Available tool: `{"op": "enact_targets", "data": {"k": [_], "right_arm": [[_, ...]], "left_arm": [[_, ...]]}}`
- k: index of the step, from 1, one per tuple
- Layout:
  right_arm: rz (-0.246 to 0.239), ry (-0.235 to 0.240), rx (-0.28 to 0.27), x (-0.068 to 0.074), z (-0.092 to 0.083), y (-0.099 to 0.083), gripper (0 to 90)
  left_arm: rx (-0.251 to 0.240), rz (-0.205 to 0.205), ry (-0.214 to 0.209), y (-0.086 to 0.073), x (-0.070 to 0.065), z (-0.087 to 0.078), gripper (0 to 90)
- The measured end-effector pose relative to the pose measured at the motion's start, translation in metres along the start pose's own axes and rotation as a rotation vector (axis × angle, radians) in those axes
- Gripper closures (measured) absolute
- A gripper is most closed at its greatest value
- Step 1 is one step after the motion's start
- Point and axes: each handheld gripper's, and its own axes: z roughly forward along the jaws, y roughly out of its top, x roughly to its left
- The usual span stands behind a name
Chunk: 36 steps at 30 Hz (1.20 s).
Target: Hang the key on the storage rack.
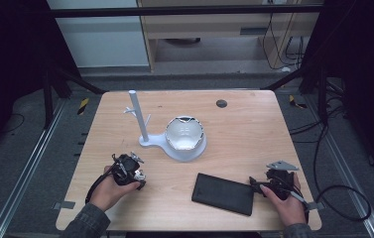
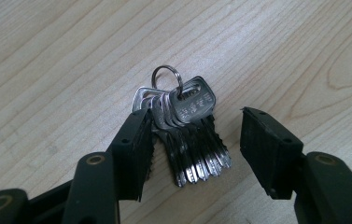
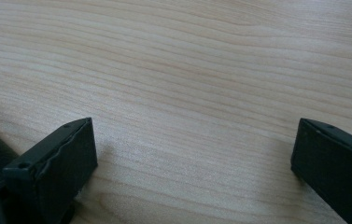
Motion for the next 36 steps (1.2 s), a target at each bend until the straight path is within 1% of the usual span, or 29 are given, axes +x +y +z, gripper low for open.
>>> {"op": "enact_targets", "data": {"k": [2,5,8,13,16,17,19,21,22,24,27,31,32,36], "right_arm": [[0.000,0.000,0.000,0.000,0.000,0.000,0.5],[0.000,0.000,0.000,0.000,0.000,0.000,0.5],[0.000,0.000,0.000,0.000,0.000,0.000,0.5],[0.000,0.000,0.000,0.000,0.000,0.000,0.5],[0.000,0.000,0.000,0.000,0.000,0.000,0.5],[0.000,0.000,0.000,0.000,0.000,0.000,0.5],[0.000,0.000,0.000,0.000,0.000,0.000,0.5],[0.000,0.000,0.000,0.000,0.000,0.000,0.5],[0.001,-0.001,0.001,0.000,0.000,0.000,0.5],[0.000,0.000,0.000,0.000,0.000,0.000,0.5],[0.000,0.000,0.000,0.000,0.000,0.000,0.5],[0.000,0.000,0.000,0.000,0.000,0.000,0.5],[0.000,0.000,0.000,0.000,0.000,0.000,0.5],[0.000,0.000,0.000,0.000,0.000,0.000,0.5]], "left_arm": [[0.004,0.003,-0.001,0.000,0.001,0.000,44.4],[0.006,-0.009,-0.006,-0.001,0.001,0.002,45.1],[0.005,-0.013,-0.008,-0.001,0.004,0.002,45.8],[0.014,0.001,-0.021,-0.001,0.007,0.001,52.3],[0.015,0.007,-0.027,-0.001,0.009,0.001,59.4],[0.015,0.017,-0.026,-0.001,0.010,0.000,62.2],[0.018,0.026,-0.027,-0.001,0.011,0.000,68.4],[0.019,0.036,-0.026,-0.001,0.012,0.000,76.8],[0.019,0.038,-0.028,-0.001,0.012,0.000,79.1],[0.020,0.042,-0.028,0.000,0.012,0.000,80.0],[0.023,0.059,-0.022,0.000,0.011,0.000,80.1],[0.023,0.060,-0.018,-0.001,0.011,-0.001,80.2],[0.025,0.067,-0.010,-0.001,0.010,-0.002,80.2],[0.042,0.086,-0.003,-0.002,0.007,-0.005,80.2]]}}
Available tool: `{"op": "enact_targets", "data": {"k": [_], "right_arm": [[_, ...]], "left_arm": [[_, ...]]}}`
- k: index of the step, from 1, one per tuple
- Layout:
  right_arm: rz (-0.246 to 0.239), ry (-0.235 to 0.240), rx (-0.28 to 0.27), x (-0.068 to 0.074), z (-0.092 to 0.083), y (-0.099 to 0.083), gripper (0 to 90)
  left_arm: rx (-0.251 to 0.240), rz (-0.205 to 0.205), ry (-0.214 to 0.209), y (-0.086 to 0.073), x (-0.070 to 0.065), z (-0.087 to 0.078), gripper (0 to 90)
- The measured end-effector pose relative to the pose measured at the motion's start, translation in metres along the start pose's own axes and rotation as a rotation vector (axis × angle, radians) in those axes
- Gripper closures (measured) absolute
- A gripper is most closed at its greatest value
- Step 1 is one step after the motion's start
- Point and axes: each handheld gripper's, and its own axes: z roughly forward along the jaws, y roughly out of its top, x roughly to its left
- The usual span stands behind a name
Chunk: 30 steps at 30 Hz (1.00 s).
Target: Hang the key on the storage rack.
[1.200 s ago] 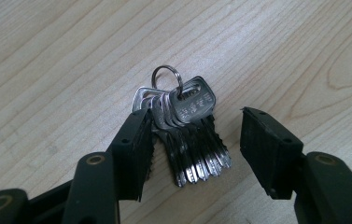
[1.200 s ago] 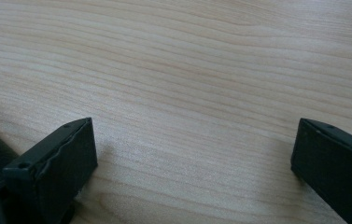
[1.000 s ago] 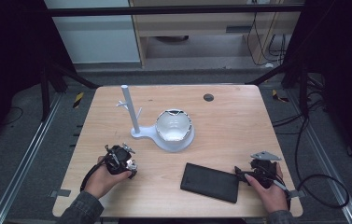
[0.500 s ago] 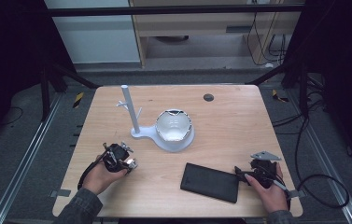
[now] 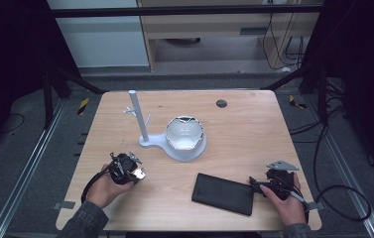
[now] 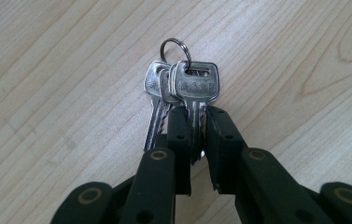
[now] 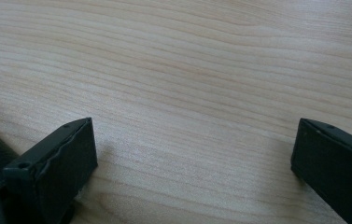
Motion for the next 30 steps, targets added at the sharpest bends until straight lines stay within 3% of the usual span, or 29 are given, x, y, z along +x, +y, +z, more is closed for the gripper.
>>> {"op": "enact_targets", "data": {"k": [8,10,13,15,19,26,30], "right_arm": [[0.000,0.000,0.000,0.000,0.000,0.000,0.6],[0.000,0.000,0.000,0.000,0.000,0.000,0.6],[0.000,0.000,0.000,0.000,0.000,0.000,0.6],[0.000,0.000,0.000,0.000,0.000,0.000,0.5],[-0.002,0.000,-0.001,0.000,0.000,0.000,0.6],[-0.002,0.000,-0.001,0.000,0.000,0.000,0.6],[-0.002,0.000,-0.001,0.000,0.000,0.000,0.6]], "left_arm": [[0.036,0.022,-0.005,0.000,-0.001,0.000,80.4],[0.021,0.014,-0.012,0.000,0.000,-0.002,80.4],[-0.011,0.003,-0.031,0.001,0.000,-0.006,87.3],[0.014,0.034,-0.002,0.003,-0.002,-0.008,89.7],[0.004,0.042,0.008,0.004,-0.002,-0.007,89.7],[-0.017,0.059,-0.009,0.006,0.001,-0.021,89.9],[-0.051,0.058,-0.016,0.009,0.006,-0.040,89.9]]}}
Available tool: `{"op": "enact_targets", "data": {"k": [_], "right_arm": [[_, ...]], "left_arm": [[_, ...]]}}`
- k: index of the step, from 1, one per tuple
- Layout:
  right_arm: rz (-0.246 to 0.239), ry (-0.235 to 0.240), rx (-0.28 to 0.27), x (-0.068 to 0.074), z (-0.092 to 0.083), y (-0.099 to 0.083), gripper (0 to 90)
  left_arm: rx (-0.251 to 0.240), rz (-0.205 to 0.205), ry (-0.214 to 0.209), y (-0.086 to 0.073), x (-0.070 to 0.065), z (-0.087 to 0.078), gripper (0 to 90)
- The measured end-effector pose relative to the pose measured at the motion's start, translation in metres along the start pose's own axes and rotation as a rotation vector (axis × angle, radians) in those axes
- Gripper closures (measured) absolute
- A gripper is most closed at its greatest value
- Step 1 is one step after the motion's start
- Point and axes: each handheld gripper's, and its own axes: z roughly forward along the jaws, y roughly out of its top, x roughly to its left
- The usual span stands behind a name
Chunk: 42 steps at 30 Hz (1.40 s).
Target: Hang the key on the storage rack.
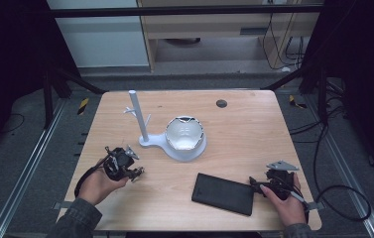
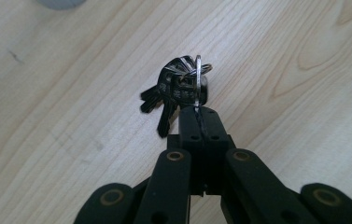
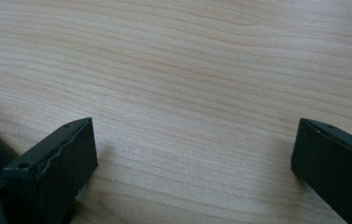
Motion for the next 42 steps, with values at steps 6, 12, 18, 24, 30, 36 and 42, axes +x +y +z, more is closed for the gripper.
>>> {"op": "enact_targets", "data": {"k": [6,12,18,24,30,36,42], "right_arm": [[0.000,0.000,0.000,0.000,0.000,0.000,0.6],[0.001,0.000,0.000,0.000,0.000,0.000,0.6],[0.002,0.000,0.000,0.000,0.000,0.000,0.6],[0.002,0.000,0.001,0.000,0.000,0.000,0.6],[0.000,0.000,0.000,0.000,0.000,0.000,0.6],[0.001,0.000,0.000,0.000,0.000,0.000,0.6],[0.001,0.000,0.000,0.000,0.000,0.000,0.6]], "left_arm": [[-0.045,-0.004,0.018,0.006,0.013,-0.034,89.9],[-0.062,0.000,0.053,0.015,0.028,-0.065,89.9],[-0.088,-0.014,0.044,0.018,0.041,-0.082,89.9],[-0.079,-0.021,0.060,0.024,0.047,-0.091,89.9],[-0.086,-0.018,0.067,0.029,0.052,-0.099,89.9],[-0.076,-0.006,0.074,0.034,0.054,-0.105,89.9],[-0.079,-0.005,0.074,0.039,0.056,-0.114,89.9]]}}
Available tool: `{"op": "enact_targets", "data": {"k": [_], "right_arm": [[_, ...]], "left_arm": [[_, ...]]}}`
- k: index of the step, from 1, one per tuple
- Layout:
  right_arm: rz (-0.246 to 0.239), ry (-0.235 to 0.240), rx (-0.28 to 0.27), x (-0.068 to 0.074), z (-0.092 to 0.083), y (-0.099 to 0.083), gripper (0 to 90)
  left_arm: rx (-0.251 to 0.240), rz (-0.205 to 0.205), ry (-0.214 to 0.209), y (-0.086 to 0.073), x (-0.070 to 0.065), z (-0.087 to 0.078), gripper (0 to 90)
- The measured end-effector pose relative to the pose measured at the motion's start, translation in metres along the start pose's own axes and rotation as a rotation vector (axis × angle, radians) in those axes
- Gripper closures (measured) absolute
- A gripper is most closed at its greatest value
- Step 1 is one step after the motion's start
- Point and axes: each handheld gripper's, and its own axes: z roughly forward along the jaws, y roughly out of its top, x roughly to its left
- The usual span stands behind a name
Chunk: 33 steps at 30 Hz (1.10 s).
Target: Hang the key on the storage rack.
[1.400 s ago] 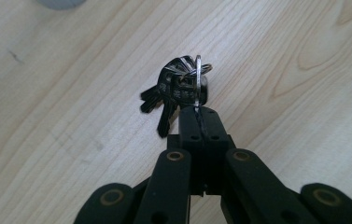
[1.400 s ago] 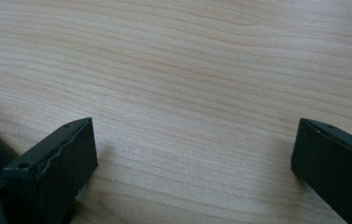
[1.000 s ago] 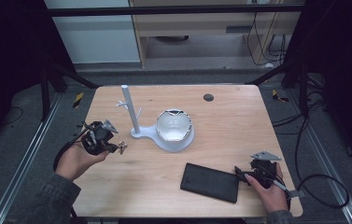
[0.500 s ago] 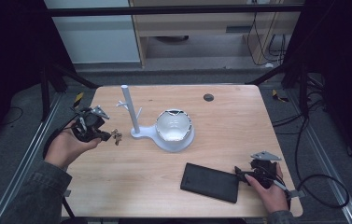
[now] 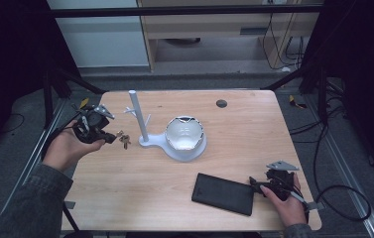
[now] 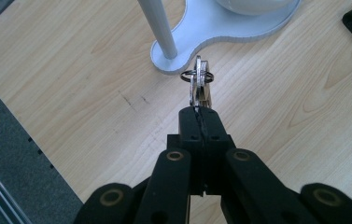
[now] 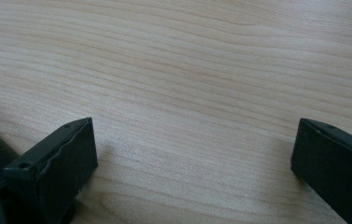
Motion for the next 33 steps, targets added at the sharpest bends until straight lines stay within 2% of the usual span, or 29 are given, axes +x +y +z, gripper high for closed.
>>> {"op": "enact_targets", "data": {"k": [15,33], "right_arm": [[0.000,-0.001,0.001,0.000,0.000,0.000,0.6],[-0.003,-0.002,0.001,0.000,0.000,0.000,0.6]], "left_arm": [[0.006,0.031,0.039,0.019,0.005,-0.022,89.9],[-0.009,0.016,0.064,0.032,0.014,-0.040,89.9]]}}
